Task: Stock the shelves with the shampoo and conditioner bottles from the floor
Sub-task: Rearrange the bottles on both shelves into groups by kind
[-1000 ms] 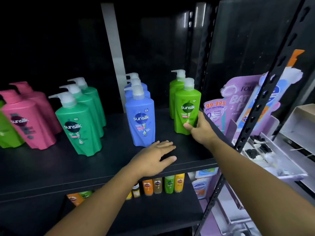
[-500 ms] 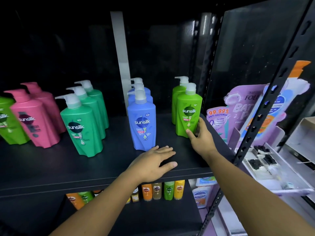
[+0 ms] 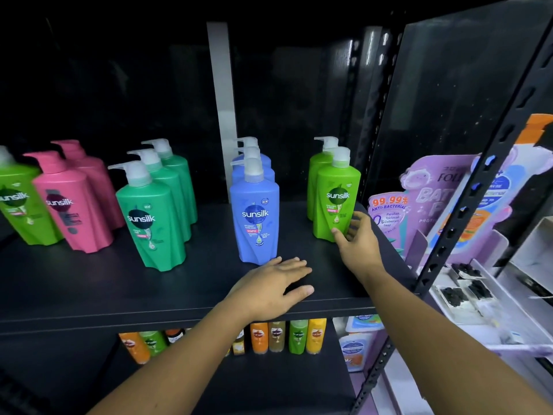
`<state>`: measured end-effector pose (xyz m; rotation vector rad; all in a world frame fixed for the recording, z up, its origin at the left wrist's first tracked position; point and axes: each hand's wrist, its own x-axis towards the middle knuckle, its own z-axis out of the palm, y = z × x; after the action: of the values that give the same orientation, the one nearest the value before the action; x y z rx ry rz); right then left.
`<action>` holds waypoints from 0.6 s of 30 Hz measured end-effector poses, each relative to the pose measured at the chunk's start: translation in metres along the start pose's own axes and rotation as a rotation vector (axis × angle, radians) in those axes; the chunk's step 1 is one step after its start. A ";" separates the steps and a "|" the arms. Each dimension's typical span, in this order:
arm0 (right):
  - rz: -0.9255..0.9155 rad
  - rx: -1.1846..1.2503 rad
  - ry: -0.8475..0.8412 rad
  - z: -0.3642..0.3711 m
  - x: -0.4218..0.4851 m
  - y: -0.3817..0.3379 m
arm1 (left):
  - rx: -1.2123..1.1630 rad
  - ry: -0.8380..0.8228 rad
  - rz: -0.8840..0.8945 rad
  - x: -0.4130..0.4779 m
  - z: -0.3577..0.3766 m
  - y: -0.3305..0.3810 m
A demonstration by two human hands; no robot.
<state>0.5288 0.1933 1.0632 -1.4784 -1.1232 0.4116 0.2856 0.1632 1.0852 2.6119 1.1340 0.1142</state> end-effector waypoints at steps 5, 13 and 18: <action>0.015 0.001 0.001 0.000 -0.001 0.001 | 0.029 -0.003 0.009 -0.003 -0.002 0.003; 0.041 -0.003 0.004 0.000 -0.001 -0.001 | 0.050 0.020 0.031 -0.005 -0.007 0.008; -0.024 -0.047 0.093 -0.002 -0.005 -0.006 | 0.060 0.046 0.035 -0.003 -0.003 0.005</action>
<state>0.5260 0.1872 1.0675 -1.5089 -1.0816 0.2983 0.2863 0.1582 1.0901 2.6960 1.1241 0.1503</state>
